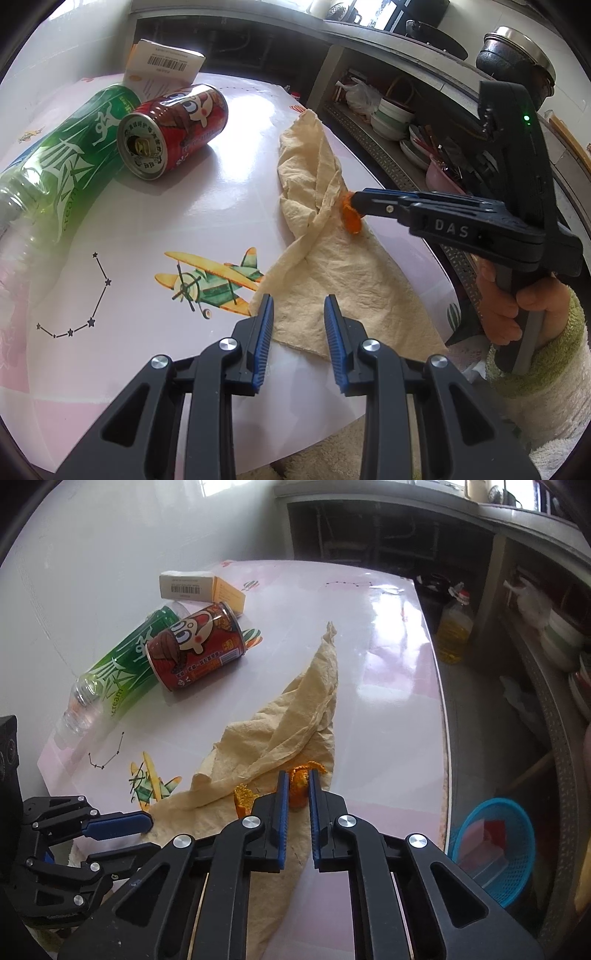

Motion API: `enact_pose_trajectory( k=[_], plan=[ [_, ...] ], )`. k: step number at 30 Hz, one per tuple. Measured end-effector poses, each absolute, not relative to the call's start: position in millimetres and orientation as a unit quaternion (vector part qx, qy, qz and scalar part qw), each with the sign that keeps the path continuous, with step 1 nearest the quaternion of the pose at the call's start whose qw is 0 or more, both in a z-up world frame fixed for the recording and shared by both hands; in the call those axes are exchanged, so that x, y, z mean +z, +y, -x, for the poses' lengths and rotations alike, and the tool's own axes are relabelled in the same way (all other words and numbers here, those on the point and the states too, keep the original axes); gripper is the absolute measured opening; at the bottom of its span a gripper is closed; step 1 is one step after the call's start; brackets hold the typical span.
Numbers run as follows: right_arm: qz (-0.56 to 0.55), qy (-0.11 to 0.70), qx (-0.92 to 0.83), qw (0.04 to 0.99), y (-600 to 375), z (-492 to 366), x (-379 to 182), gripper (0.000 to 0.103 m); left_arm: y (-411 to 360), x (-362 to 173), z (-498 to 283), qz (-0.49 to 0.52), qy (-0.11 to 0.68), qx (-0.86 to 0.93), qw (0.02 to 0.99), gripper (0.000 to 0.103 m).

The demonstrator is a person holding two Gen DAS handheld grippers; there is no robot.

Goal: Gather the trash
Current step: 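Lift the orange peel with the right gripper while the left grasps the cloth corner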

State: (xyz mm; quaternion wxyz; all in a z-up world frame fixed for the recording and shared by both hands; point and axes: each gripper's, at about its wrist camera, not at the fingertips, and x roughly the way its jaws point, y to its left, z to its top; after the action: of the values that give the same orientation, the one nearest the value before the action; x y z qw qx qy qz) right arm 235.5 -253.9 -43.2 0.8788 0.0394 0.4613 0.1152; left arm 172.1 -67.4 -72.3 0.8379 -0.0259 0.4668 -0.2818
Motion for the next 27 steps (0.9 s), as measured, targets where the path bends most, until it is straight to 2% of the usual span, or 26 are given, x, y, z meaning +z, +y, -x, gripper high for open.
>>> enact_pose_trajectory(
  k=[9, 14, 20, 27],
  plan=[
    [-0.144, 0.433, 0.105, 0.884, -291, -219, -30, 0.008, -70, -71, -171, 0.019, 0.464, -0.279, 0.841, 0.028],
    [-0.172, 0.418, 0.094, 0.887, -309, -207, -25, 0.008, -74, -42, -164, -0.011, 0.398, -0.306, 0.865, 0.059],
    [-0.194, 0.412, 0.090, 0.885, -324, -196, -28, 0.008, -117, -21, -159, -0.138, 0.328, -0.386, 0.851, 0.070],
    [-0.223, 0.413, 0.094, 0.878, -339, -186, -38, 0.008, -160, -50, -177, -0.274, 0.337, -0.451, 0.780, 0.073]
  ],
)
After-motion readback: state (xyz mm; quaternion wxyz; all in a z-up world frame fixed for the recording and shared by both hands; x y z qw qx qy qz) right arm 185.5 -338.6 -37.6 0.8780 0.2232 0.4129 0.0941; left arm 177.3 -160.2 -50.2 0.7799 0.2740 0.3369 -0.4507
